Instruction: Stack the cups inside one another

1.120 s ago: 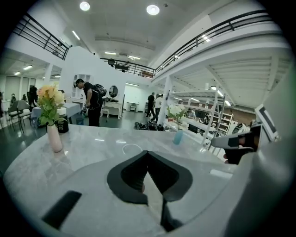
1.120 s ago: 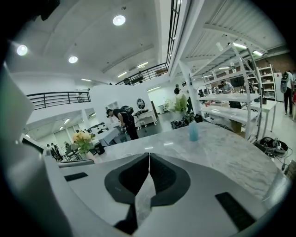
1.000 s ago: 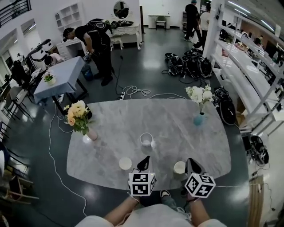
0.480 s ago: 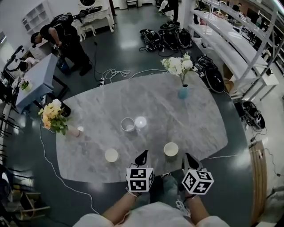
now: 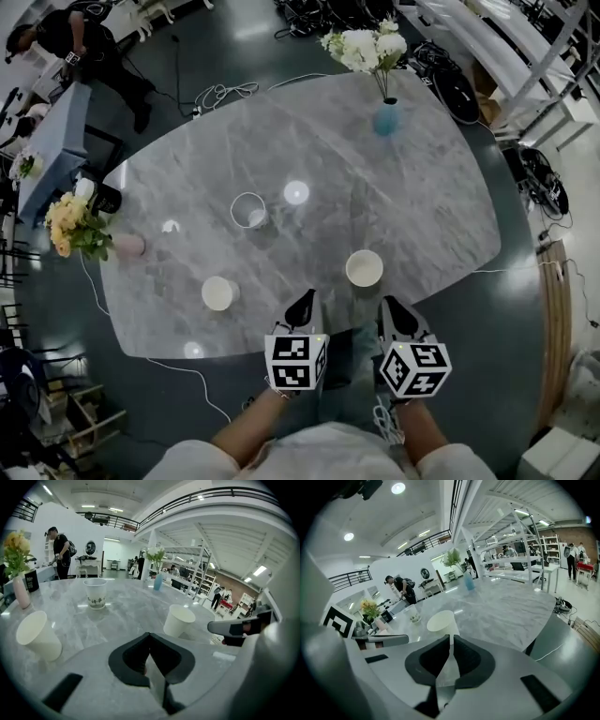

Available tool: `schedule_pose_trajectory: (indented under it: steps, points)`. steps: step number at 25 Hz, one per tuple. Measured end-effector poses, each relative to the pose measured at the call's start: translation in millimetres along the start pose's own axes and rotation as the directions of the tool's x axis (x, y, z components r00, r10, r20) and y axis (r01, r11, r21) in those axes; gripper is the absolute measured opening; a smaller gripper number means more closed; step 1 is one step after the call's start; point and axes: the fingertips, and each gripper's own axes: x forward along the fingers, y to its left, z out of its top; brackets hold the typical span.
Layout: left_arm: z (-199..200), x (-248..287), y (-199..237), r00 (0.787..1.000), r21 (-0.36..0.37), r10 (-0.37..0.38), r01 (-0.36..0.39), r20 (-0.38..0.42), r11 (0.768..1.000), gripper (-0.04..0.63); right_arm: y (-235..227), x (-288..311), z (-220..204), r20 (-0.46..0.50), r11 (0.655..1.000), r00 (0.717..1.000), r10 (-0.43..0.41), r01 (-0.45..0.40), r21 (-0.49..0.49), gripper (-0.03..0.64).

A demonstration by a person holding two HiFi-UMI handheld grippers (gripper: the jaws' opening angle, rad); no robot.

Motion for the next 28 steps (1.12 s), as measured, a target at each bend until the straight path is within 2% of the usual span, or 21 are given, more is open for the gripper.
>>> schedule_pose_trajectory:
  steps: [7,10,14,19,28]
  points:
    - [-10.6,10.6,-2.7,1.0,0.014,-0.02,0.02,-0.01,1.0,-0.003,6.5,22.8,-8.5,-0.015,0.998,0.999,0.038,-0.039,-0.039,0.013]
    - [-13.2,11.8,2.3,1.0,0.006,-0.013,0.013,-0.015,1.0,-0.003,11.6,30.1,-10.1,-0.025,0.997,0.998,0.05,-0.051,-0.049,0.061]
    - [-13.8,16.1,6.8,1.0,-0.008,-0.005,0.004,-0.017,1.0,-0.003,13.1,38.3,-12.5,-0.041,0.996,0.998,0.055,-0.058,-0.067,0.076]
    - [-15.1,20.0,13.8,1.0,-0.019,0.011,-0.011,-0.016,1.0,-0.003,15.1,48.9,-17.1,-0.068,0.992,0.996,0.052,-0.059,-0.11,0.135]
    - [-22.3,22.3,21.7,0.999,-0.04,0.017,-0.019,-0.032,0.999,-0.003,19.0,65.2,-17.6,-0.097,0.983,0.994,0.05,-0.066,-0.17,0.198]
